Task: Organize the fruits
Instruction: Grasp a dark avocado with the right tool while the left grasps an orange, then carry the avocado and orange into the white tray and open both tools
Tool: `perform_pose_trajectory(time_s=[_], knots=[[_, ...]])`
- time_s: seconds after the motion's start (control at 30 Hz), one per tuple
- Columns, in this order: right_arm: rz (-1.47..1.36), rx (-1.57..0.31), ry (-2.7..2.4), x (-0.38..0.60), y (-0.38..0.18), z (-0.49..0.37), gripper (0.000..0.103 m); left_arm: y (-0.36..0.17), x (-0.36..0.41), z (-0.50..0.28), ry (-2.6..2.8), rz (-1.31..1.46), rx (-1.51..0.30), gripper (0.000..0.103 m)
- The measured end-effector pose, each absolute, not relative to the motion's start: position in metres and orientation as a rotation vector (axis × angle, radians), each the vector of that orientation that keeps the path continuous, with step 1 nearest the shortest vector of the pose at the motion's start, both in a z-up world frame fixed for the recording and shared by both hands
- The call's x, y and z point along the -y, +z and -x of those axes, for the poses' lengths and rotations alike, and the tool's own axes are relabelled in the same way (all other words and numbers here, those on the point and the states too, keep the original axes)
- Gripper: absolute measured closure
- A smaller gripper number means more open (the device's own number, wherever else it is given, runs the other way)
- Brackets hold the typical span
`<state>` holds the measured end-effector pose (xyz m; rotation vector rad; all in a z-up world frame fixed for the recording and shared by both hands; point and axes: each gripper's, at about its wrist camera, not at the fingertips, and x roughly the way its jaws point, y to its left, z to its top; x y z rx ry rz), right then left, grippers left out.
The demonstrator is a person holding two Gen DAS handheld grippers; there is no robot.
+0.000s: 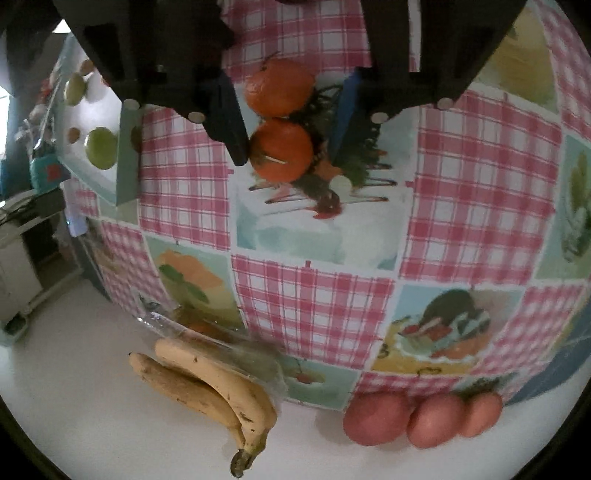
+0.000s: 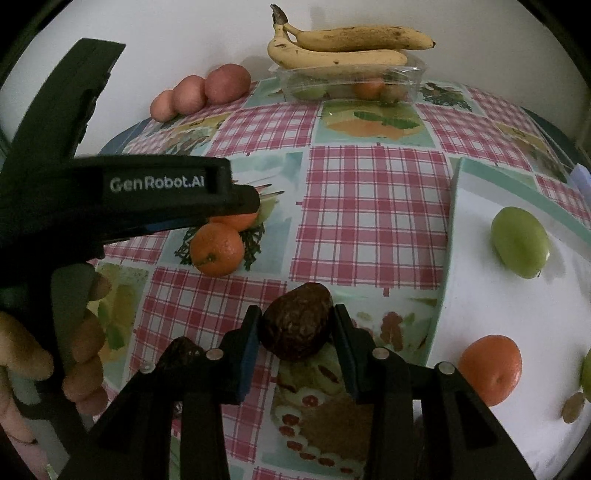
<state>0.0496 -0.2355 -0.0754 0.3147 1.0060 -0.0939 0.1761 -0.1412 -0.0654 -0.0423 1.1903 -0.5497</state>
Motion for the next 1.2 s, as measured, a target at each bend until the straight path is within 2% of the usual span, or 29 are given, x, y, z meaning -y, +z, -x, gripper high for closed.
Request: perform_pose_trajectory(time_s=[0.1,0.13,0.17,0.33,0.67,1.2], knots=[[-0.314,-1.006,-0.094,0.236,-0.076,-0.049,0.063,-0.066,0.143,-0.175,-0.536,0.026,-1.185,0.056],[-0.315,-1.006,-0.094,0.236,-0.075,-0.050,0.063,-0.065,0.145,-0.173,-0.536,0.023,-1.187,0.063],[-0.315,-1.006,-0.094,0.236,-0.075,-0.050,0.063,-0.064,0.143,-0.172,-0.549,0.030,-1.189,0.066],[-0.316,-1.006,-0.095,0.236,-0.076,-0.049,0.063,-0.061,0.143,-0.169,-0.540,0.026,-1.188,0.067],[-0.327,-1.012,-0.128,0.239,-0.073,-0.048,0.063,-0.056,0.095,-0.173,-0.469,0.131,-1.223,0.067],[-0.412,-0.877,-0.199,0.257,-0.031,-0.009,0.063,-0.022,0.050,-0.135,-0.443,0.261,-1.168,0.067]])
